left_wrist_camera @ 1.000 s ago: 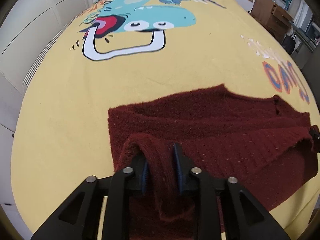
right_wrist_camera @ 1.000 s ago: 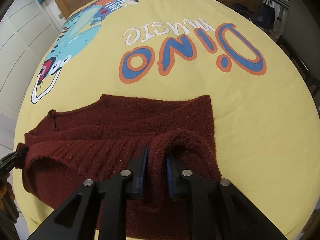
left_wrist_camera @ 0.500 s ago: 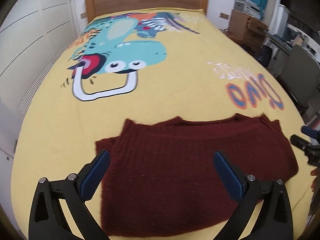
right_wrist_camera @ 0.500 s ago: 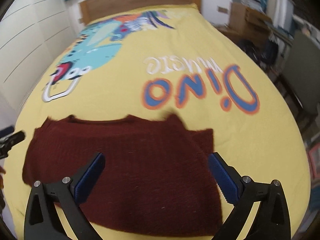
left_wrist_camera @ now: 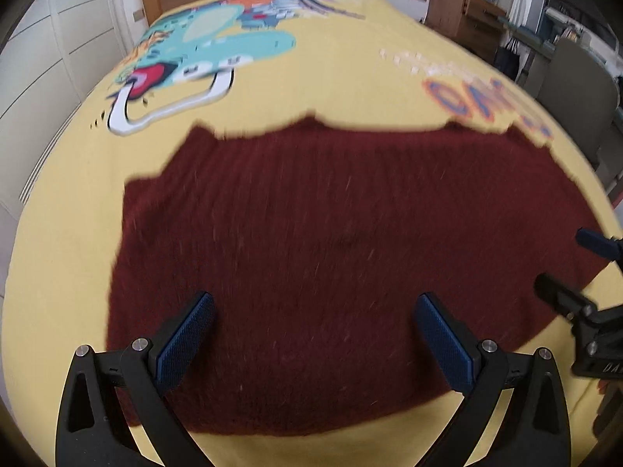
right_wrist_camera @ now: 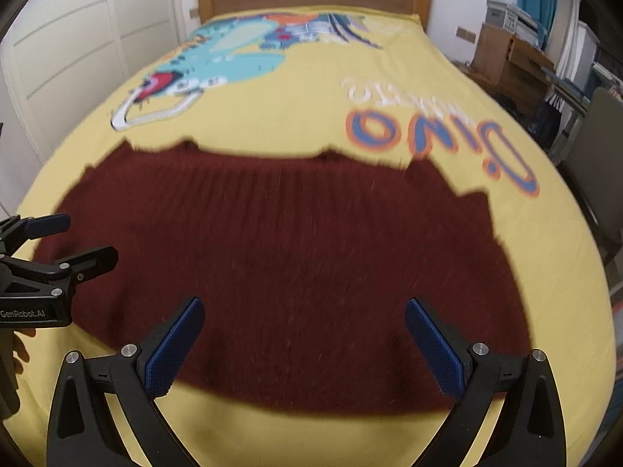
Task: Fold small clothes
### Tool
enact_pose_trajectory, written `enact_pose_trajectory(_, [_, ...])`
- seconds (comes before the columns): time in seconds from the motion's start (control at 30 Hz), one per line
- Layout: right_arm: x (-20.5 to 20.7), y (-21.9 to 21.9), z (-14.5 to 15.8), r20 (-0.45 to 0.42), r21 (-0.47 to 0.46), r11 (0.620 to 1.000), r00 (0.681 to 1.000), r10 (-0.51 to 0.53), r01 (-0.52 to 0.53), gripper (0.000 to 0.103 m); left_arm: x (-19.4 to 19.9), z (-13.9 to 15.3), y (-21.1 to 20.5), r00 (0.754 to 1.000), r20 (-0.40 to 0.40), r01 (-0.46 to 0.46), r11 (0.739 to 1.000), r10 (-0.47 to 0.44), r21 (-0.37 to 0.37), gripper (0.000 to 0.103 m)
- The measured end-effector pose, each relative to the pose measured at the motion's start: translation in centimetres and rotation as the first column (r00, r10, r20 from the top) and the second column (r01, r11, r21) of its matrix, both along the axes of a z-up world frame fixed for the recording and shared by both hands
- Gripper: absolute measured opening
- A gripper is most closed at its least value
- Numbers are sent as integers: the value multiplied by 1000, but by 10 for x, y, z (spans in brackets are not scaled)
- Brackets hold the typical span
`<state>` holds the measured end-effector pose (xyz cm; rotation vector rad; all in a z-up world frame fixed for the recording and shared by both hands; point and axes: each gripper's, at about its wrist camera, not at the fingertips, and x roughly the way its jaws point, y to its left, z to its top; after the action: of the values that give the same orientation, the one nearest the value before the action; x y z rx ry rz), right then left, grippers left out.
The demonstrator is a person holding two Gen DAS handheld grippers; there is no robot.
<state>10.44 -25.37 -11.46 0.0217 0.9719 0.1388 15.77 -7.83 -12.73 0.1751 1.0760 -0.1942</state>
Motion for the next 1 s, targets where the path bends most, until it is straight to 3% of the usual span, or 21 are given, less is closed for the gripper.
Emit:
enact_pose_trajectory(0.2, [-6, -13, -28, -28, 17, 999, 999, -43, 43, 103, -9, -9, 23, 1000, -9, -26, 999, 26, -22, 102])
enact_pose_trajectory(0.37, [-4, -43, -26, -26, -3, 995, 995, -100, 100, 103, -10, -4, 50, 998, -10, -64, 998, 64, -23, 102])
enact_pose_trajectory(0.6, [-6, -80, -25, -34, 12, 983, 982, -184, 185, 103, -13, -3, 58, 998, -8, -70, 998, 70, -1, 102])
enact_pose_trajectory(1.0, [-14, -83, -49, -46, 17, 979, 979, -201, 202, 103, -17, -21, 67, 997, -14, -77, 997, 77, -5, 102])
